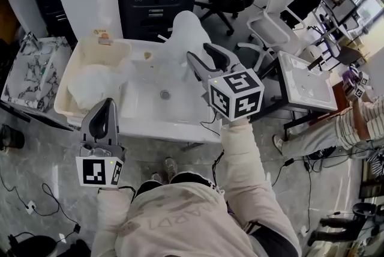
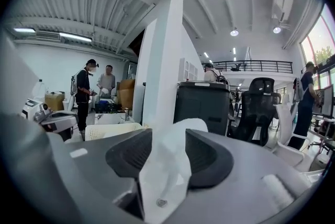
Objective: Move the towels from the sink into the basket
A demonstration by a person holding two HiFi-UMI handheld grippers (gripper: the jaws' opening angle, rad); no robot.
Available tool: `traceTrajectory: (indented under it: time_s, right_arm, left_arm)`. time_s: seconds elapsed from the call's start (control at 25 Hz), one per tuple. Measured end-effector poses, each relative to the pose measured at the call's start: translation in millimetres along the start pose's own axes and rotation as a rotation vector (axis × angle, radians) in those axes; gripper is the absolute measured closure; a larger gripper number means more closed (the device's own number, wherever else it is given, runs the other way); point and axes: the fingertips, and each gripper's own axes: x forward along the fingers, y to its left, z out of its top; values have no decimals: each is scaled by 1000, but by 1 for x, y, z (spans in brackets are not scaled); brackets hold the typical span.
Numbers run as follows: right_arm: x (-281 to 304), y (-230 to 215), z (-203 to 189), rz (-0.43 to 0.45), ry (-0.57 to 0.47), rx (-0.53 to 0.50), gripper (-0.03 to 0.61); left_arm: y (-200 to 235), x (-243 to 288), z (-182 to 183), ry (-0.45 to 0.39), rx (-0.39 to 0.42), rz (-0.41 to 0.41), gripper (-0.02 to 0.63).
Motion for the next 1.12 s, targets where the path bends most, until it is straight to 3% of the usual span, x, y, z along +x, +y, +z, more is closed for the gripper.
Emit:
traceTrajectory:
  time_s: [0.52,0.8,0.88,1.0,1.12]
  right_arm:
    - [48,-39,4,-27,50,38,270]
    - [68,-48,-26,20,128,101,239]
    - [72,-48,-30,27,126,116,245]
    - [75,-46,-32,27,128,120,346]
    - [71,-48,-28,7,108,111,383]
  left_arm:
    - [17,15,-3,10,2,54,609]
    - [18,19,-8,22,9,76,609]
    - [19,20,-9,24,11,82,609]
    - [22,21,-9,27,14,93,608]
    - [24,23,-9,28,19,99,609]
